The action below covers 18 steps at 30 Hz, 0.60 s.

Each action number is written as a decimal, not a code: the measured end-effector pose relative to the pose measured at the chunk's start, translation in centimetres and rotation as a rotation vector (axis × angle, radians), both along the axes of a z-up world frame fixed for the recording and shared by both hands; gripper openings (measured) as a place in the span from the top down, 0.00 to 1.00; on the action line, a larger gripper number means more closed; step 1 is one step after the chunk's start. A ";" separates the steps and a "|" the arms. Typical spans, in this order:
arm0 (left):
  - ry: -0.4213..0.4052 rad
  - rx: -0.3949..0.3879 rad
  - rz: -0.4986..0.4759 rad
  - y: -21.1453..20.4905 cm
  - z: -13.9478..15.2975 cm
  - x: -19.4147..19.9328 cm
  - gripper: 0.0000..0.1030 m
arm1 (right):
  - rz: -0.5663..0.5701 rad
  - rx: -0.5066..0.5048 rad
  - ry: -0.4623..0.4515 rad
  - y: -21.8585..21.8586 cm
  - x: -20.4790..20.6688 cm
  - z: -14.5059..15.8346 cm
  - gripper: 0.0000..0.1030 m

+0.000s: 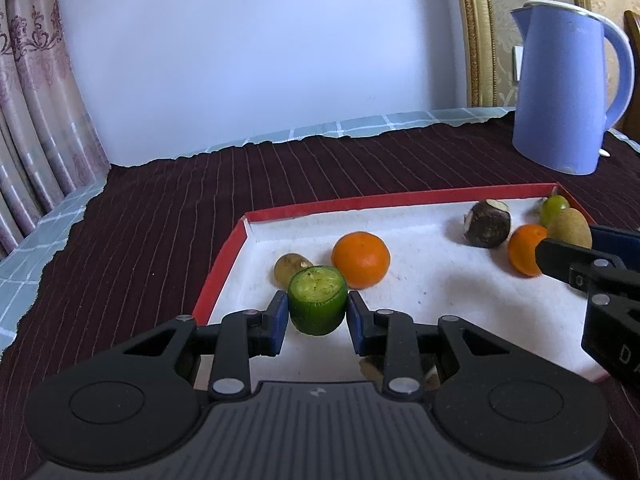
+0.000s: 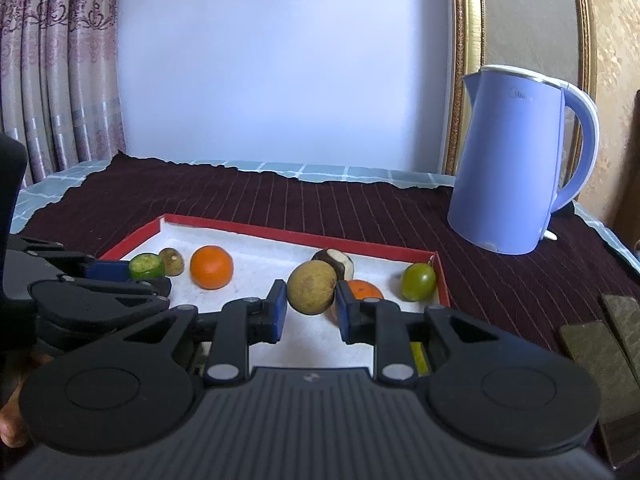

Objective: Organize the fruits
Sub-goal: 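Carry the lime and the yellow fruit over the tray, then lower the lime and open the left gripper while the right releases the yellow fruit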

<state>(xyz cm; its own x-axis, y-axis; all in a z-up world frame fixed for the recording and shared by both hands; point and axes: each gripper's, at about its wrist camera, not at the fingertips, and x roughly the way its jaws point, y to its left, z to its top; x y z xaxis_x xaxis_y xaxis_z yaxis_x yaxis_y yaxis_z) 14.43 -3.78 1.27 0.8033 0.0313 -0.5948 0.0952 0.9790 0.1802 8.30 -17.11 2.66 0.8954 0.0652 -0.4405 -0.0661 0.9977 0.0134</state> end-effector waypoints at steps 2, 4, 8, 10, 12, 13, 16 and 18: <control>0.000 0.006 0.004 -0.1 -0.1 0.5 0.70 | -0.004 0.000 0.006 -0.1 0.5 -0.1 0.76; 0.003 0.010 0.007 -0.2 -0.2 0.9 0.70 | -0.010 -0.001 0.009 -0.2 1.0 -0.1 0.76; 0.012 0.012 0.010 -0.4 -0.4 1.6 0.70 | -0.019 -0.003 0.021 -0.3 1.9 -0.4 0.76; 0.014 0.017 0.013 -0.6 -0.5 2.1 0.70 | -0.024 -0.005 0.028 -0.4 2.3 -0.5 0.76; 0.016 0.022 0.016 -0.7 -0.6 2.4 0.70 | -0.030 -0.003 0.033 -0.5 2.7 -0.7 0.76; 0.019 0.022 0.017 -0.7 -0.6 2.5 0.70 | -0.034 -0.002 0.037 -0.5 2.9 -0.8 0.76; 0.024 0.018 0.020 -0.7 -0.7 3.0 0.70 | -0.043 0.004 0.044 -0.7 3.4 -1.0 0.76; 0.015 0.024 0.021 -0.8 -0.7 3.1 0.70 | -0.048 0.004 0.047 -0.7 3.6 -1.1 0.76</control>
<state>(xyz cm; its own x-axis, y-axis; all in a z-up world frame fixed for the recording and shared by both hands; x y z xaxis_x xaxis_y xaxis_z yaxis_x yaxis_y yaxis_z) 17.52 -4.57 0.59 0.7932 0.0622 -0.6057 0.0777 0.9763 0.2021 11.87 -17.81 1.54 0.8758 0.0243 -0.4821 -0.0170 0.9997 0.0195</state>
